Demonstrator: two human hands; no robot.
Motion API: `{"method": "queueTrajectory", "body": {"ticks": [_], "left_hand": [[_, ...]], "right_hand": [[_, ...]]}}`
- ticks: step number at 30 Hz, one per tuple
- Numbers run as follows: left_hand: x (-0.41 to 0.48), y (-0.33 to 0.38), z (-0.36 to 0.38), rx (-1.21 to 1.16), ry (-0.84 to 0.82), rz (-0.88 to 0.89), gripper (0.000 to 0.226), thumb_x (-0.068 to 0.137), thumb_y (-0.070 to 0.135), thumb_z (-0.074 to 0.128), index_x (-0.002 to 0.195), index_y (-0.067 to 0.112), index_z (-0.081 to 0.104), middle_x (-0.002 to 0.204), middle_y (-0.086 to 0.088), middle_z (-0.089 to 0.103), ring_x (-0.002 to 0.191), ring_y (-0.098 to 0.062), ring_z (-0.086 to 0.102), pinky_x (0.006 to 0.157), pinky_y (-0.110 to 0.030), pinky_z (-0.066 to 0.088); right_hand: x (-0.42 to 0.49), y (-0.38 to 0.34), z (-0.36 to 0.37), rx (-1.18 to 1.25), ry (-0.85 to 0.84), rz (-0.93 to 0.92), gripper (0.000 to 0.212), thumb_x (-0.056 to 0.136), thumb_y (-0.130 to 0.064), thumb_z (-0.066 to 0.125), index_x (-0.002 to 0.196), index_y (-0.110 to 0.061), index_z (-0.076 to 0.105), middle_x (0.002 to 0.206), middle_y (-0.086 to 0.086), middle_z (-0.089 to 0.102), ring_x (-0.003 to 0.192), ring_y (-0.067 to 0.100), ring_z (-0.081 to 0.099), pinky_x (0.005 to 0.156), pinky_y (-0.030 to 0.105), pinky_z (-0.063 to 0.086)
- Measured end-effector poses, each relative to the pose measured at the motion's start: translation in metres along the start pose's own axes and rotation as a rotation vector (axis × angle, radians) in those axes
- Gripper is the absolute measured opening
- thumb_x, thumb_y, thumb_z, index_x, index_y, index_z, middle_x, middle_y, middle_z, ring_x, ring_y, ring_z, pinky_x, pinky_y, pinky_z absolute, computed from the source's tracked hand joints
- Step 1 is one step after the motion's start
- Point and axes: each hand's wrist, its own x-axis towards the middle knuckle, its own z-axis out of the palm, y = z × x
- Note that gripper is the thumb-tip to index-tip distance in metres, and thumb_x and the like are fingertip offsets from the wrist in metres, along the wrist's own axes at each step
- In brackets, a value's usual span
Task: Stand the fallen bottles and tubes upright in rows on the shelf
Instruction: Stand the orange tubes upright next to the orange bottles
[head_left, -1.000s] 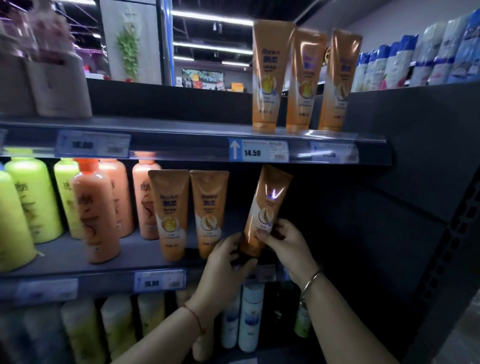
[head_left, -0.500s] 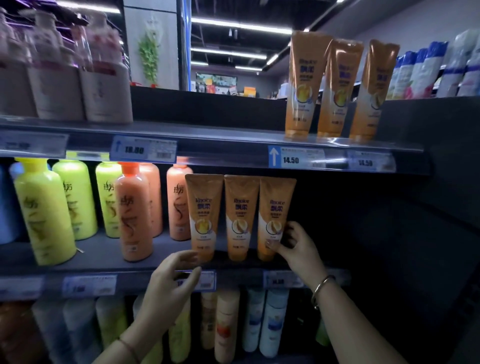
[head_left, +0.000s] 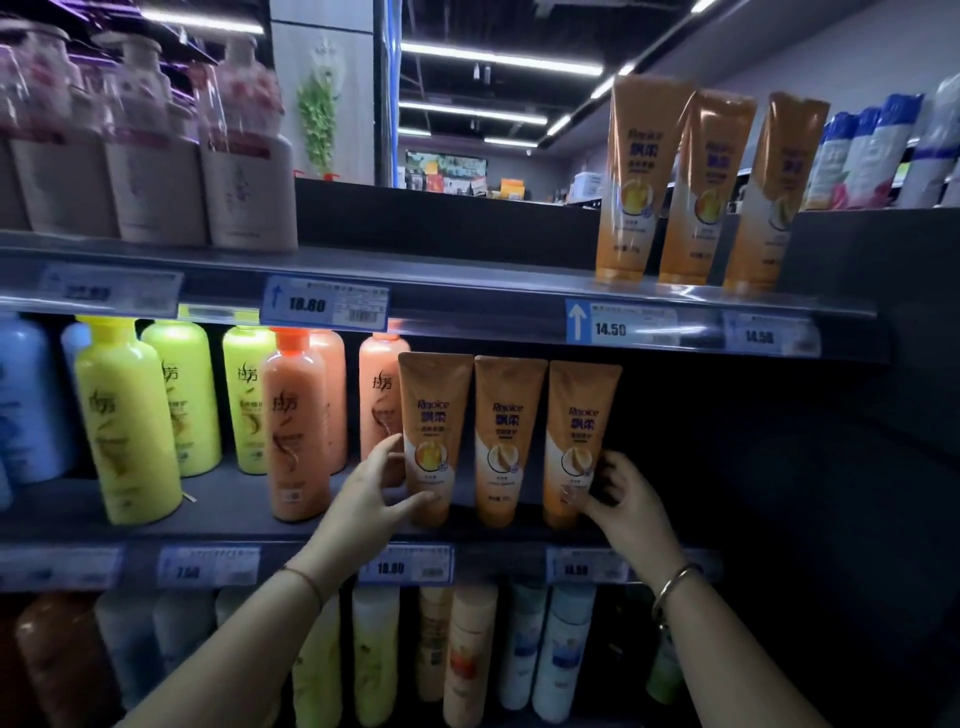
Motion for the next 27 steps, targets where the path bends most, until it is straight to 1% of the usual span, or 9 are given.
{"method": "queueTrajectory", "body": {"ticks": [2,6,9,12,16,19,22,25,27], "left_hand": [[0.008,0.002,-0.003,-0.011,-0.121,-0.022,0.061,0.079,0.022,0.075,0.131,0.028,0.044,0.116,0.015,0.059,0.110,-0.006,0.058,0.086,-0.023,0.053],[0.019,-0.002,-0.008,0.016,-0.206,-0.019,0.046,0.078,0.020,0.075,0.118,0.023,0.054,0.115,0.009,0.064,0.109,-0.009,0.061,0.091,-0.032,0.055],[0.017,-0.005,-0.007,0.021,-0.196,0.013,0.044,0.079,0.021,0.074,0.118,0.023,0.054,0.114,0.009,0.065,0.108,-0.007,0.062,0.090,-0.030,0.055],[0.015,-0.009,-0.005,0.030,-0.162,0.036,0.043,0.080,0.023,0.073,0.118,0.024,0.054,0.114,0.010,0.065,0.108,-0.007,0.062,0.091,-0.032,0.055],[0.013,-0.012,-0.003,0.035,-0.153,0.042,0.043,0.080,0.025,0.072,0.119,0.027,0.053,0.114,0.010,0.066,0.107,-0.006,0.062,0.092,-0.035,0.055],[0.010,-0.009,-0.003,0.034,-0.149,0.035,0.050,0.081,0.027,0.071,0.126,0.030,0.049,0.117,0.012,0.064,0.110,-0.004,0.060,0.095,-0.036,0.054],[0.004,-0.002,-0.005,0.022,-0.141,0.007,0.071,0.081,0.027,0.072,0.140,0.033,0.034,0.129,0.012,0.058,0.119,-0.004,0.055,0.100,-0.036,0.050],[-0.010,0.000,-0.006,0.025,-0.054,0.007,0.082,0.080,0.028,0.073,0.146,0.030,0.025,0.131,0.016,0.050,0.124,-0.002,0.048,0.105,-0.028,0.044],[-0.026,-0.004,-0.012,0.082,0.067,0.039,0.079,0.081,0.031,0.072,0.147,0.024,0.028,0.126,0.013,0.051,0.122,-0.003,0.049,0.104,-0.025,0.044]], "right_hand": [[0.000,-0.001,-0.002,-0.003,0.001,0.003,0.060,0.081,-0.011,0.075,0.134,-0.014,0.047,0.111,-0.009,0.050,0.110,0.008,0.047,0.088,0.021,0.039],[0.000,-0.002,-0.005,0.010,0.002,0.015,0.060,0.081,-0.007,0.074,0.134,-0.011,0.046,0.111,-0.007,0.048,0.112,0.012,0.046,0.091,0.026,0.037],[-0.002,-0.005,-0.003,0.009,0.001,0.030,0.061,0.081,-0.008,0.074,0.135,-0.012,0.045,0.113,-0.006,0.048,0.112,0.011,0.045,0.092,0.026,0.037],[-0.002,-0.005,-0.004,0.006,0.002,0.043,0.059,0.080,-0.007,0.075,0.130,-0.016,0.047,0.114,-0.005,0.050,0.112,0.013,0.047,0.091,0.027,0.038],[-0.003,-0.004,-0.004,-0.031,0.002,0.057,0.065,0.080,-0.011,0.075,0.137,-0.014,0.044,0.116,-0.005,0.048,0.116,0.014,0.047,0.093,0.027,0.038],[-0.004,-0.004,-0.005,-0.044,-0.007,0.055,0.067,0.081,-0.011,0.075,0.139,-0.011,0.043,0.121,0.001,0.051,0.117,0.016,0.049,0.094,0.027,0.038],[-0.004,-0.001,-0.007,-0.048,-0.006,0.053,0.069,0.080,-0.016,0.076,0.140,-0.013,0.043,0.132,0.008,0.050,0.125,0.022,0.048,0.097,0.029,0.037],[-0.009,0.000,-0.006,-0.013,0.081,0.037,0.063,0.078,-0.022,0.078,0.134,-0.018,0.049,0.127,0.001,0.055,0.115,0.015,0.050,0.097,0.032,0.040],[-0.017,-0.004,-0.002,-0.009,0.182,-0.003,0.050,0.079,-0.024,0.077,0.124,-0.019,0.056,0.118,-0.002,0.060,0.112,0.016,0.055,0.092,0.032,0.043]]}}
